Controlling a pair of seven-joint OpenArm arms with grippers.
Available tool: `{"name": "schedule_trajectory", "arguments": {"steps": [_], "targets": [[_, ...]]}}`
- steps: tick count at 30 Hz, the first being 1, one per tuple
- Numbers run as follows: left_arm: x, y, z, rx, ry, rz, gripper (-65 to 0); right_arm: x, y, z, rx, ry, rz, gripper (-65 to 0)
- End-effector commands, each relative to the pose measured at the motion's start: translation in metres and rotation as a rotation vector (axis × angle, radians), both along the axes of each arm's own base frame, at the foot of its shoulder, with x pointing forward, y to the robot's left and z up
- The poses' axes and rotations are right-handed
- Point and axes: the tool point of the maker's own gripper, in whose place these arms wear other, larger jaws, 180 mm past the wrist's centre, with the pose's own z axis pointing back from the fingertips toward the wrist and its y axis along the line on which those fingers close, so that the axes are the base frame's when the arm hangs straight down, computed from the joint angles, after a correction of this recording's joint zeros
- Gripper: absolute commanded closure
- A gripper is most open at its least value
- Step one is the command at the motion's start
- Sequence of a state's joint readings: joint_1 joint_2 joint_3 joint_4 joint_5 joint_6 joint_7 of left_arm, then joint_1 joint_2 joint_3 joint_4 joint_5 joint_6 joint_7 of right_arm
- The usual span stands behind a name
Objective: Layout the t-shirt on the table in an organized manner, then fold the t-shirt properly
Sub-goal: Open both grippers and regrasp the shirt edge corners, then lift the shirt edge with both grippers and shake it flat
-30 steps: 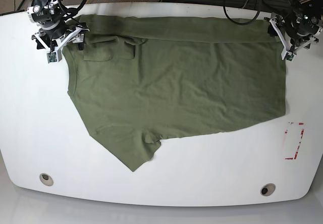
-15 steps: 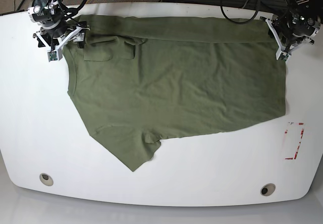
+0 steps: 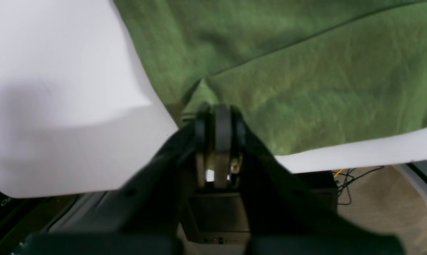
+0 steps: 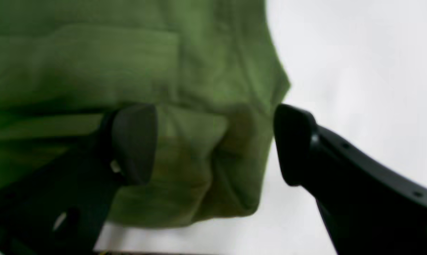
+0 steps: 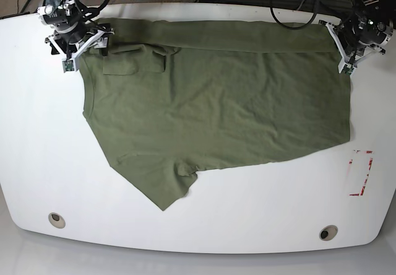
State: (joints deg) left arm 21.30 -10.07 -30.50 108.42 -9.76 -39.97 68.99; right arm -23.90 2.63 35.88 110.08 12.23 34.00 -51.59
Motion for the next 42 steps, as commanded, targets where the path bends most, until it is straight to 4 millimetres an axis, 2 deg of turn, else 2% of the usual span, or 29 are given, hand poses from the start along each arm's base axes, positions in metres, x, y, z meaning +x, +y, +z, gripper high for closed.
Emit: {"name": "schedule_trajectory", "arguments": {"steps": [1, 11, 14, 17, 19, 29, 33, 38, 41, 42], "targets": [[0.004, 0.006, 0.007, 0.019, -0.02, -0.005, 0.0, 0.001, -0.001, 0.008, -0.016, -0.023, 0.006, -48.8], [0.003, 0.006, 0.007, 0.02, -0.019, -0.004, 0.0, -0.006, 0.002, -0.003, 0.011, 0.005, -0.008, -48.2], [0.003, 0.006, 0.007, 0.02, -0.019, -0.004, 0.0, -0.006, 0.002, -0.003, 0.011, 0.005, -0.008, -42.5], [0.003, 0.006, 0.007, 0.02, -0.019, -0.004, 0.0, -0.006, 0.003, -0.002, 0.011, 0.004, -0.009, -33.8], [0.003, 0.006, 0.007, 0.02, -0.019, -0.004, 0.0, -0.006, 0.003, -0.002, 0.011, 0.004, -0.009, -30.8], [0.003, 0.006, 0.007, 0.02, -0.019, -0.004, 0.0, -0.011, 0.003, -0.003, 0.009, 0.014, -0.008, -29.0], [0.003, 0.006, 0.007, 0.02, -0.019, -0.004, 0.0, -0.011, 0.011, -0.006, 0.025, 0.019, 0.003, -26.6], [0.003, 0.006, 0.007, 0.02, -0.019, -0.004, 0.0, -0.01, 0.021, -0.008, 0.039, 0.023, 0.031, -12.5], [0.004, 0.006, 0.007, 0.019, -0.02, -0.005, 0.0, -0.008, 0.027, -0.01, 0.044, 0.026, 0.048, -0.2], [0.004, 0.006, 0.007, 0.019, -0.02, -0.005, 0.0, -0.008, 0.028, -0.01, 0.044, 0.026, 0.053, 0.0]]}}
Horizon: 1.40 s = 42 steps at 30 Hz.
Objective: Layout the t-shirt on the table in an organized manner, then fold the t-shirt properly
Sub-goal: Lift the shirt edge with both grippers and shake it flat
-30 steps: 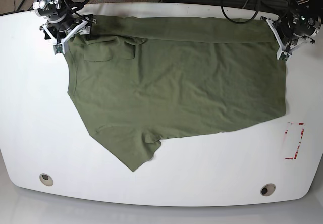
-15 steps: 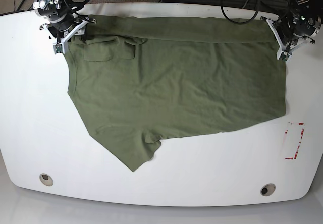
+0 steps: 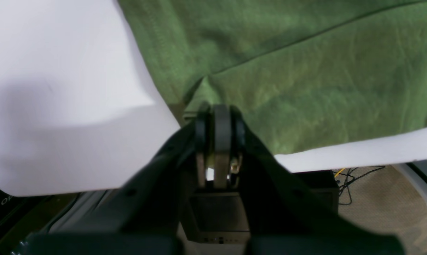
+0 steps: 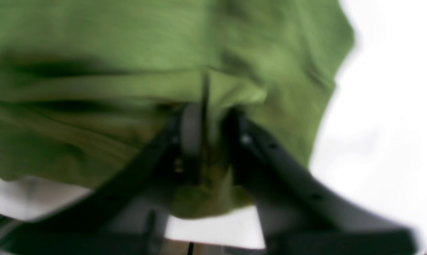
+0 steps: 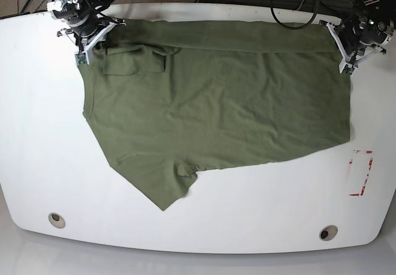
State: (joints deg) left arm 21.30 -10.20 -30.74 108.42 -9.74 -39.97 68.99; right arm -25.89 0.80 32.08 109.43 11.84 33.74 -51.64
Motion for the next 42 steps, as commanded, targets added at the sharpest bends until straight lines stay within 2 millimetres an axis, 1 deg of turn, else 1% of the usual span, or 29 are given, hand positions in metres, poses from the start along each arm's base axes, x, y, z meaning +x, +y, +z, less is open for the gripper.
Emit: {"name": "schedule_trajectory", "arguments": {"steps": [1, 9, 15, 18, 21, 27, 33, 39, 42], "targets": [[0.004, 0.004, 0.006, 0.015, -0.019, -0.008, 0.0, 0.004, 0.0, 0.006, -0.011, -0.025, 0.018, 0.0], [0.004, 0.004, 0.007, 0.015, -0.021, -0.009, 0.0, 0.006, 0.003, 0.008, -0.005, -0.031, 0.024, 0.0], [0.006, 0.004, 0.009, 0.017, -0.031, -0.008, 0.0, 0.01, 0.001, 0.018, -0.023, -0.059, 0.026, 0.0], [0.005, 0.012, 0.012, 0.026, -0.04, 0.018, 0.0, 0.011, 0.0, 0.019, -0.03, -0.062, 0.028, 0.0], [0.005, 0.015, 0.014, 0.028, -0.047, 0.031, 0.0, 0.013, -0.001, 0.02, -0.033, -0.067, 0.029, 0.0], [0.012, 0.017, 0.018, 0.031, -0.068, 0.036, 0.0, 0.015, 0.0, 0.021, -0.031, -0.072, 0.029, 0.0], [0.013, 0.016, 0.018, 0.028, -0.072, 0.036, 0.0, 0.015, 0.0, 0.022, -0.032, -0.074, 0.031, 0.0], [0.015, 0.016, 0.019, 0.027, -0.077, 0.038, 0.0, 0.021, -0.001, 0.024, -0.037, -0.087, 0.03, 0.0], [0.015, 0.022, 0.024, 0.036, -0.092, 0.057, 0.0, 0.023, -0.001, 0.025, -0.037, -0.093, 0.03, 0.0]]}}
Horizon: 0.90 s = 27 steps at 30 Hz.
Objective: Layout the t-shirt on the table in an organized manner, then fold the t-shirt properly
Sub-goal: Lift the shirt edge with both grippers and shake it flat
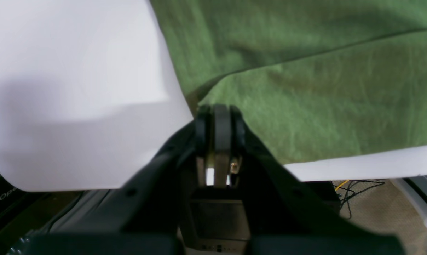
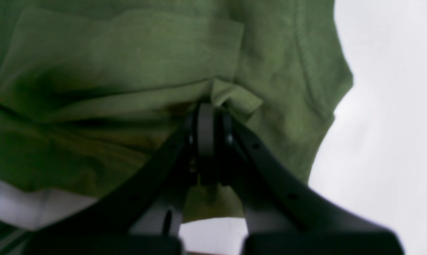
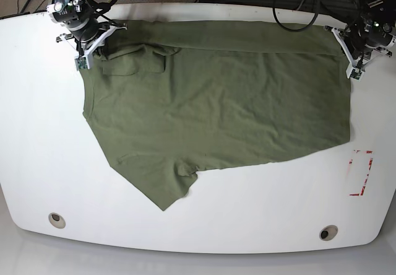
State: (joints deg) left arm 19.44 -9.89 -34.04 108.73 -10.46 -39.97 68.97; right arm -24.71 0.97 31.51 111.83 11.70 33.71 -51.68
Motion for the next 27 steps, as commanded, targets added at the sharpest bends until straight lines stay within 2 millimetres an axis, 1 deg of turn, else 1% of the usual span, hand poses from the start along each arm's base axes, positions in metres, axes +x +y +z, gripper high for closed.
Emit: {"name": "schedule_trajectory", "arguments": {"steps": [1, 2, 5, 10, 14, 21, 23, 27], "targets": [[0.009, 0.012, 0.017, 0.038, -0.053, 0.014, 0.0, 0.008, -0.003, 0.01, -0.016, -0.039, 0.011, 0.0], [0.01, 0.013, 0.019, 0.039, -0.061, 0.02, 0.0, 0.008, -0.003, 0.01, -0.016, -0.04, 0.011, 0.0], [0.019, 0.018, 0.026, 0.042, -0.099, 0.047, 0.0, 0.02, -0.003, 0.016, -0.016, -0.07, 0.011, 0.0], [0.03, 0.021, 0.033, 0.041, -0.137, 0.062, 0.0, 0.027, -0.003, 0.02, -0.019, -0.09, 0.011, 0.0], [0.038, 0.021, 0.038, 0.04, -0.161, 0.064, 0.0, 0.038, -0.003, 0.026, -0.019, -0.119, 0.01, 0.0], [0.046, 0.022, 0.043, 0.041, -0.186, 0.064, 0.0, 0.043, -0.003, 0.028, -0.018, -0.13, 0.009, 0.0], [0.048, 0.022, 0.045, 0.041, -0.192, 0.065, 0.0, 0.047, -0.003, 0.031, -0.015, -0.144, 0.009, 0.0], [0.061, 0.023, 0.054, 0.041, -0.231, 0.07, 0.0, 0.052, -0.003, 0.034, -0.018, -0.156, 0.009, 0.0]]}}
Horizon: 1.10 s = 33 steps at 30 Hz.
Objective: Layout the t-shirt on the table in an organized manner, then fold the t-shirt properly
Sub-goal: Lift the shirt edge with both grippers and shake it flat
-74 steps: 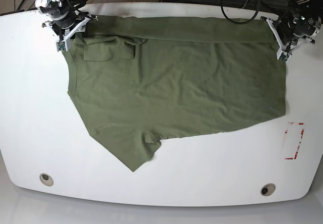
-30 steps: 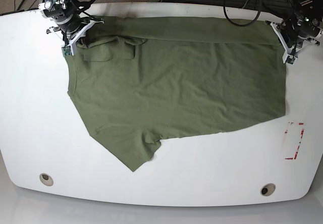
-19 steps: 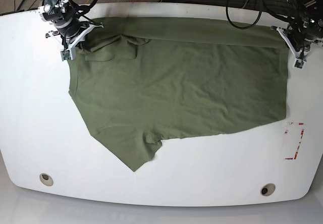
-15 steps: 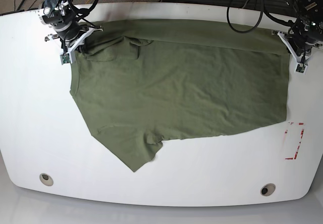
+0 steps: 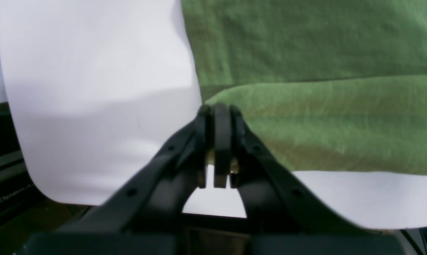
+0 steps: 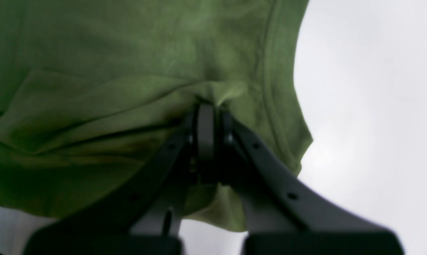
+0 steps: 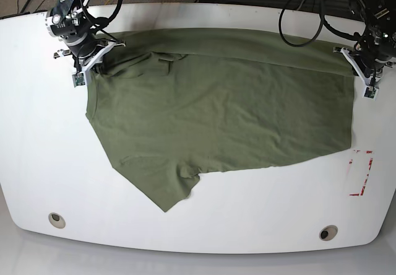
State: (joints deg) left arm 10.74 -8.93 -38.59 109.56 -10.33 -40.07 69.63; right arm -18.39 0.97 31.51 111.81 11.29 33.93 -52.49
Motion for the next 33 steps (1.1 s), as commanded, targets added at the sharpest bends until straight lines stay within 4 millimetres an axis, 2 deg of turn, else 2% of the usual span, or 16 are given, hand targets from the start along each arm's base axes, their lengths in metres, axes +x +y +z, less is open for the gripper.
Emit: {"name": "schedule_trajectory", "arguments": {"steps": [1, 10, 15, 25, 33], "targets": [[0.017, 0.006, 0.02, 0.028, -0.072, -0.003, 0.0, 0.012, -0.002, 0.015, -0.011, -0.065, 0.005, 0.0], [0.029, 0.015, 0.033, 0.036, -0.123, 0.024, 0.0, 0.023, -0.003, 0.022, -0.014, -0.095, 0.003, 0.0], [0.036, 0.017, 0.04, 0.041, -0.147, 0.03, 0.0, 0.027, -0.01, 0.027, -0.034, -0.104, 0.01, 0.0], [0.044, 0.016, 0.045, 0.038, -0.169, 0.025, 0.0, 0.043, -0.012, 0.038, -0.041, -0.147, 0.01, 0.0], [0.045, 0.016, 0.046, 0.041, -0.172, 0.023, -0.8, 0.043, -0.012, 0.037, -0.04, -0.144, 0.01, -0.3]]}}
